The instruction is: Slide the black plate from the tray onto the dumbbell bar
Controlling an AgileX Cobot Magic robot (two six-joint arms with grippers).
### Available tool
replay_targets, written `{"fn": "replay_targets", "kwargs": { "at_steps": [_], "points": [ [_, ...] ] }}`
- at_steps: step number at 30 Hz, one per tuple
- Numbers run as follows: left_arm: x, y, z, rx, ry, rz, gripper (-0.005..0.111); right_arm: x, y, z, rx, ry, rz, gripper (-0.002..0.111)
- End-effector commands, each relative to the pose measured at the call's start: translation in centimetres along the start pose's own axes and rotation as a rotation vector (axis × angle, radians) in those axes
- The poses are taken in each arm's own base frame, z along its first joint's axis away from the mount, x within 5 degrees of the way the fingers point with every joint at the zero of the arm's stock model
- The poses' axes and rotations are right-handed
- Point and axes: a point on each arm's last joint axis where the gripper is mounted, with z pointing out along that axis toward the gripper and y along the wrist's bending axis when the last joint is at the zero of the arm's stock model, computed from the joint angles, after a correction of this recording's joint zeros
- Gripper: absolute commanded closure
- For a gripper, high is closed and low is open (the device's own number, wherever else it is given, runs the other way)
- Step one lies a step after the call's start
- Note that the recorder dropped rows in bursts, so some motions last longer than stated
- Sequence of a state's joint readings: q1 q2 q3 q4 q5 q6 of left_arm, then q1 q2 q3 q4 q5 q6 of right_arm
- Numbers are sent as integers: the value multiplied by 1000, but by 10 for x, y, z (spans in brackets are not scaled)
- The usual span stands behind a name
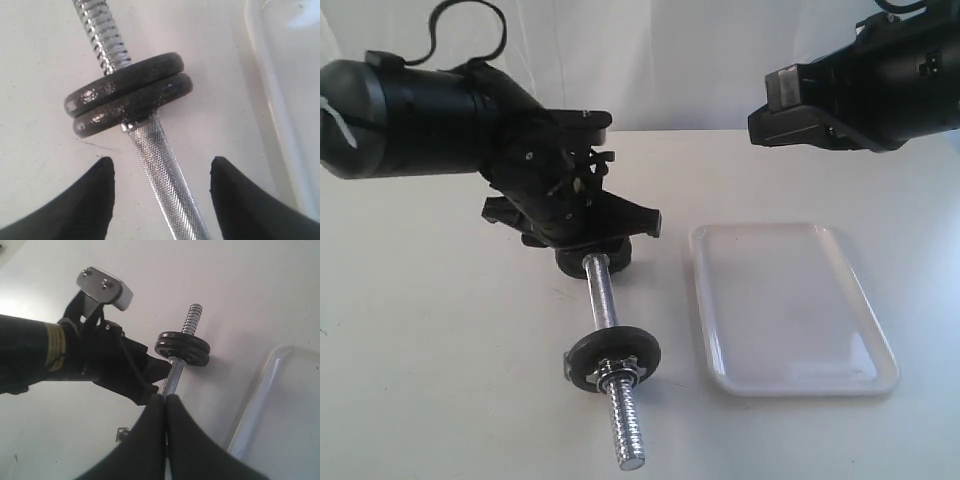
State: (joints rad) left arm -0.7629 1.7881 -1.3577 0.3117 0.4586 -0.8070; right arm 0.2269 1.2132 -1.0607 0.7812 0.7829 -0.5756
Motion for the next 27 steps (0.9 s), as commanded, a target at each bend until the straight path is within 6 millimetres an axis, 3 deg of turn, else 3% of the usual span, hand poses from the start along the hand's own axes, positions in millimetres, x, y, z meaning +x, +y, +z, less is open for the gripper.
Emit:
{"fn": "replay_targets", "kwargs": {
  "at_steps": [1, 5, 8, 9, 10, 11, 12, 13, 16, 20, 27],
  "points": [
    [-5, 6, -38, -4, -16, 41, 46, 0, -1, -2, 6, -7, 6, 108],
    [2, 20, -87, -56, 31, 134, 54, 0, -1, -2, 6, -7, 6, 108],
    [12, 34, -129, -94, 72, 151, 78, 0, -1, -2, 7, -9, 6, 108],
    [23, 42, -158, -102, 78, 145, 99, 0, -1, -2, 7, -9, 6, 108],
    [30, 44, -173, -90, 65, 147, 106, 0, -1, -2, 7, -9, 6, 108],
    [44, 48, -203, -49, 13, 154, 106, 0, -1, -2, 7, -9, 6, 108],
    [50, 50, -215, -28, -14, 149, 106, 0, -1, -2, 6, -7, 6, 108],
    [64, 57, -242, 26, -79, 154, 106, 0, -1, -2, 6, -7, 6, 108],
    [85, 77, -278, 85, -184, 136, 106, 0, -1, -2, 6, -7, 6, 108],
    [93, 84, -300, 166, -290, 120, 106, 0, -1, -2, 7, -8, 6, 108],
    [94, 85, -303, 175, -307, 119, 106, 0, -1, -2, 7, -8, 6, 108]
  ]
}}
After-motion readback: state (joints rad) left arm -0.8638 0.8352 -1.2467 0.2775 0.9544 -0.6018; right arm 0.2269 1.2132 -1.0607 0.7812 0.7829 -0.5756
